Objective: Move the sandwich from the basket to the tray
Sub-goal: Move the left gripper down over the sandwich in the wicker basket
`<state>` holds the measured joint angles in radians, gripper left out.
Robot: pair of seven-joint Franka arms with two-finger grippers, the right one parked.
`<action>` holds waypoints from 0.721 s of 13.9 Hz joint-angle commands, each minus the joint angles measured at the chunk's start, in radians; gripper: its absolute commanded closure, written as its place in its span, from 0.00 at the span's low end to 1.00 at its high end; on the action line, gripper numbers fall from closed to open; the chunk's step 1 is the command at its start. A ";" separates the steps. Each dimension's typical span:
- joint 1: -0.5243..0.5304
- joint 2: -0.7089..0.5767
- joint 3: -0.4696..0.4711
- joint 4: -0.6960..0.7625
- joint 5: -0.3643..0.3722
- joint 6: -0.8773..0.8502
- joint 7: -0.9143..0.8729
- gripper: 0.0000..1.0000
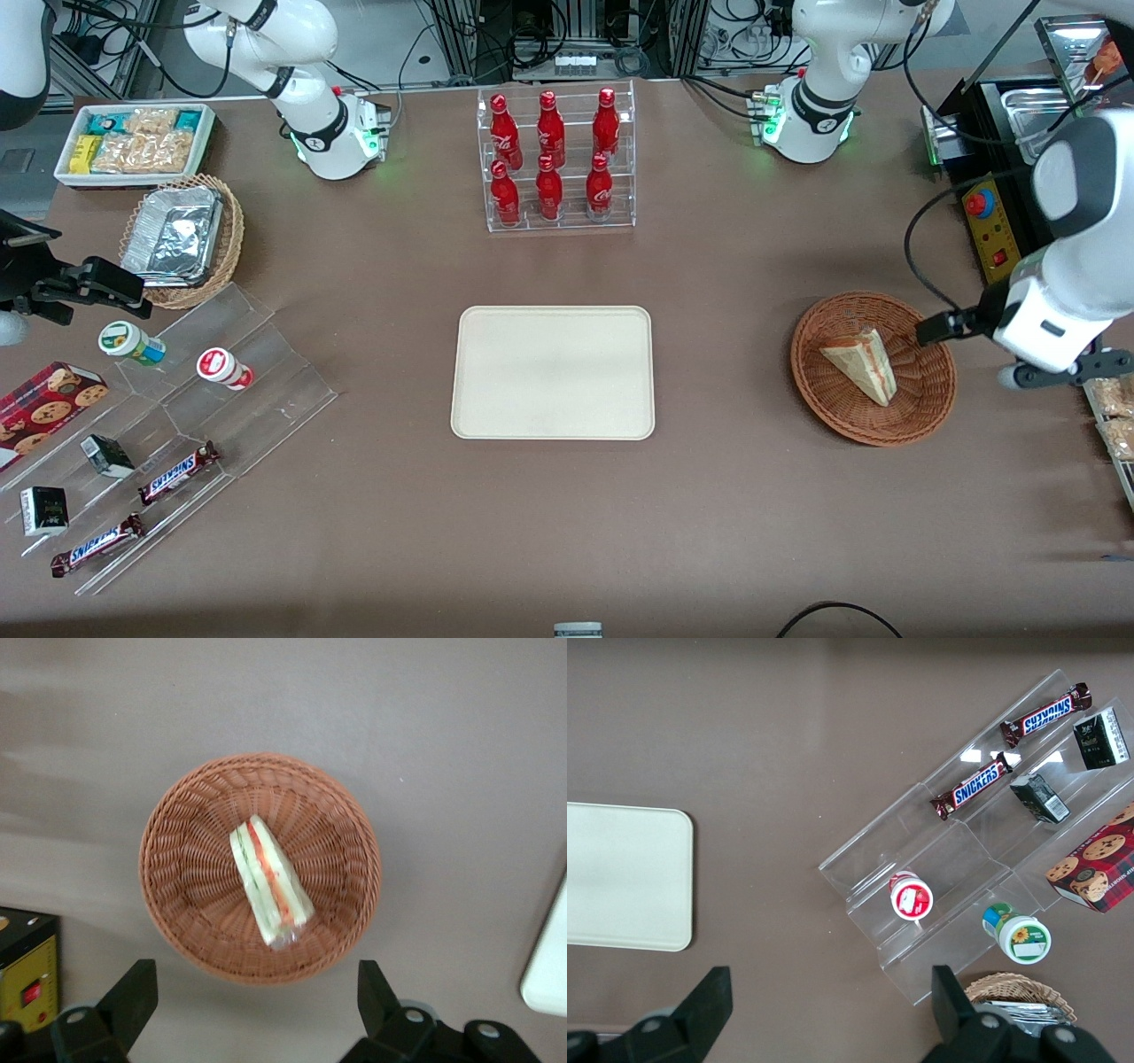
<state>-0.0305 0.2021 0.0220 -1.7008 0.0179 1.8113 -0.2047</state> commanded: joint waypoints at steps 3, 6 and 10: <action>0.006 0.071 -0.005 -0.135 0.014 0.167 -0.232 0.00; 0.011 0.088 -0.005 -0.277 0.014 0.302 -0.395 0.00; 0.011 0.111 0.007 -0.388 0.010 0.474 -0.476 0.00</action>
<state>-0.0251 0.3214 0.0282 -2.0587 0.0192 2.2521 -0.6373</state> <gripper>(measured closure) 0.000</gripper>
